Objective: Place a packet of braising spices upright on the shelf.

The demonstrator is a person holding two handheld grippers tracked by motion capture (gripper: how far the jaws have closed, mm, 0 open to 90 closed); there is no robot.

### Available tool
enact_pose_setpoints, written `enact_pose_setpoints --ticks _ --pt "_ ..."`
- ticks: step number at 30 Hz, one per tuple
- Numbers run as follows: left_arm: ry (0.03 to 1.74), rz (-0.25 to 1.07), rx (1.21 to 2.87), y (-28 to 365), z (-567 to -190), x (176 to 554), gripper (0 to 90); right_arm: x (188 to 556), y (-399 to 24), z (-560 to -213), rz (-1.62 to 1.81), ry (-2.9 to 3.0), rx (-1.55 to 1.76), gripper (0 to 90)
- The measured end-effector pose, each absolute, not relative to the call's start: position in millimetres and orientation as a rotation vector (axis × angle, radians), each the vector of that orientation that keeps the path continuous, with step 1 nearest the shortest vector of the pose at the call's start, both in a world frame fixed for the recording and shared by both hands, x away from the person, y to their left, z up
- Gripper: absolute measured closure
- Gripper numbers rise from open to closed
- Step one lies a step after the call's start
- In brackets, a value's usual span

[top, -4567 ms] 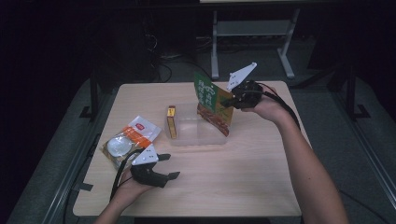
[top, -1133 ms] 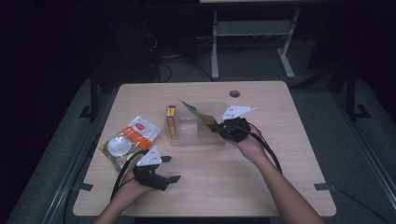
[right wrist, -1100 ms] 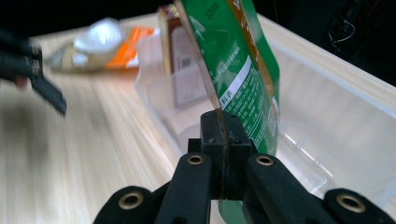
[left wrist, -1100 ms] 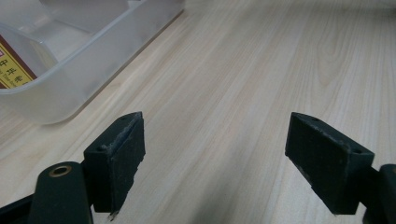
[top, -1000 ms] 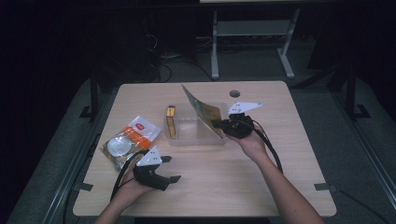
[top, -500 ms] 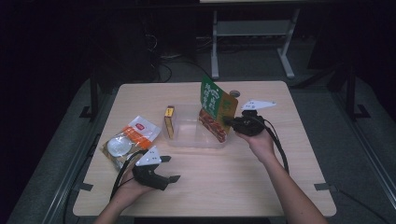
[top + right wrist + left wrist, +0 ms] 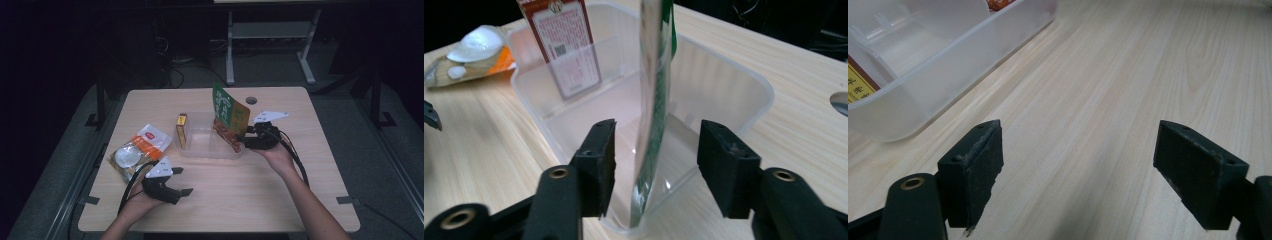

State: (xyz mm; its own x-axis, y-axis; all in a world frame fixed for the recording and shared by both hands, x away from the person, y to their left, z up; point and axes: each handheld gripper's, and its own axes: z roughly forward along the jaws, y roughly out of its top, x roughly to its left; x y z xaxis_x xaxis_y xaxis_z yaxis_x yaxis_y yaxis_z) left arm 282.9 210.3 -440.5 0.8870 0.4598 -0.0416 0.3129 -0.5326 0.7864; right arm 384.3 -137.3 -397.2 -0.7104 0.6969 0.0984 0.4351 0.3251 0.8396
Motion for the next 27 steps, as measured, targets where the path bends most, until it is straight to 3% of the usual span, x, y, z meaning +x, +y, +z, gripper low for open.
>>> enact_pose_setpoints --ticks 11,27 --pt "0.560 0.218 2.179 214 -439 283 19.4 368 -145 -390 1.298 2.316 0.991 32.1" --pt "0.597 0.199 2.218 224 -438 286 19.3 312 -172 -407 1.254 2.420 0.871 27.0"
